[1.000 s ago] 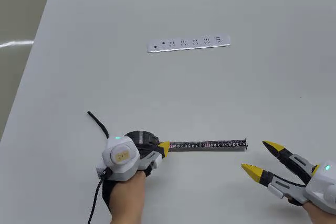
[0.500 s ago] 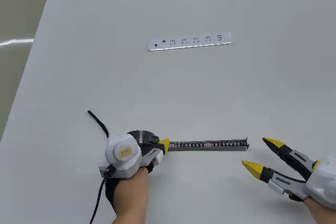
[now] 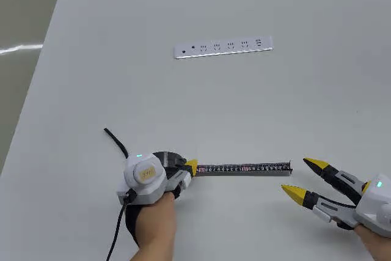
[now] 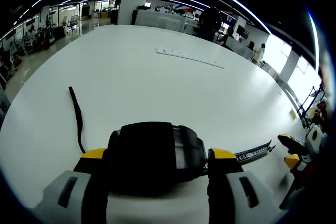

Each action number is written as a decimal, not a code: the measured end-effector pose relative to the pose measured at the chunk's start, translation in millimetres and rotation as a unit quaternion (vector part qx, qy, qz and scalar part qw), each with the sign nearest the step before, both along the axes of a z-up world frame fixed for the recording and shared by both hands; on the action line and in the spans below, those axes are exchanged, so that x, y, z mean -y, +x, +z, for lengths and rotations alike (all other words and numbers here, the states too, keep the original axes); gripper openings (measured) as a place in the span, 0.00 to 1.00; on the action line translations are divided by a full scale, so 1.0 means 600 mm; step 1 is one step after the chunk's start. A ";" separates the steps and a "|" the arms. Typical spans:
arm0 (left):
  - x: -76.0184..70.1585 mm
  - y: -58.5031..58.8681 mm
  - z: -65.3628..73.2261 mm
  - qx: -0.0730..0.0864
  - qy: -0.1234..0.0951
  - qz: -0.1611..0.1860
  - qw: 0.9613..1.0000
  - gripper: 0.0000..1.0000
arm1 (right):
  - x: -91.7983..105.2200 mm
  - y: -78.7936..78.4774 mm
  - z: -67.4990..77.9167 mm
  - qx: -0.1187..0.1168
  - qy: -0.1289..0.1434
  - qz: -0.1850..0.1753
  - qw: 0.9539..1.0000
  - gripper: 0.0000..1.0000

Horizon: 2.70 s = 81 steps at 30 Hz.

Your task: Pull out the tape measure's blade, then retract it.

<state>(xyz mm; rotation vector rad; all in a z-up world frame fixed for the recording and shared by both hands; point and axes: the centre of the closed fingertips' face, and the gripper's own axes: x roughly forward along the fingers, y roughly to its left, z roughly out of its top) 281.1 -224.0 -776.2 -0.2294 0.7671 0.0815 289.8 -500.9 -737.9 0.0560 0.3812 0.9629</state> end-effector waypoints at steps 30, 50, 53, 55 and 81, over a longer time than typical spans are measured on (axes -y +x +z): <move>-0.008 0.002 -0.006 -0.013 0.006 0.028 0.999 0.74 | -0.012 0.010 -0.022 -0.007 -0.011 0.031 0.999 0.47; -0.010 0.002 -0.007 -0.011 0.007 0.028 1.000 0.73 | -0.021 0.026 -0.050 -0.025 -0.026 0.103 0.994 0.41; -0.009 0.002 -0.007 -0.011 0.007 0.028 1.000 0.73 | -0.020 0.028 -0.056 -0.026 -0.030 0.111 0.993 0.37; -0.010 0.002 -0.007 -0.011 0.006 0.027 1.000 0.73 | -0.019 0.028 -0.058 -0.033 -0.025 0.113 0.993 0.35; -0.009 0.002 -0.006 -0.009 0.008 0.026 1.000 0.74 | -0.025 0.019 -0.058 -0.038 -0.037 0.190 0.980 0.15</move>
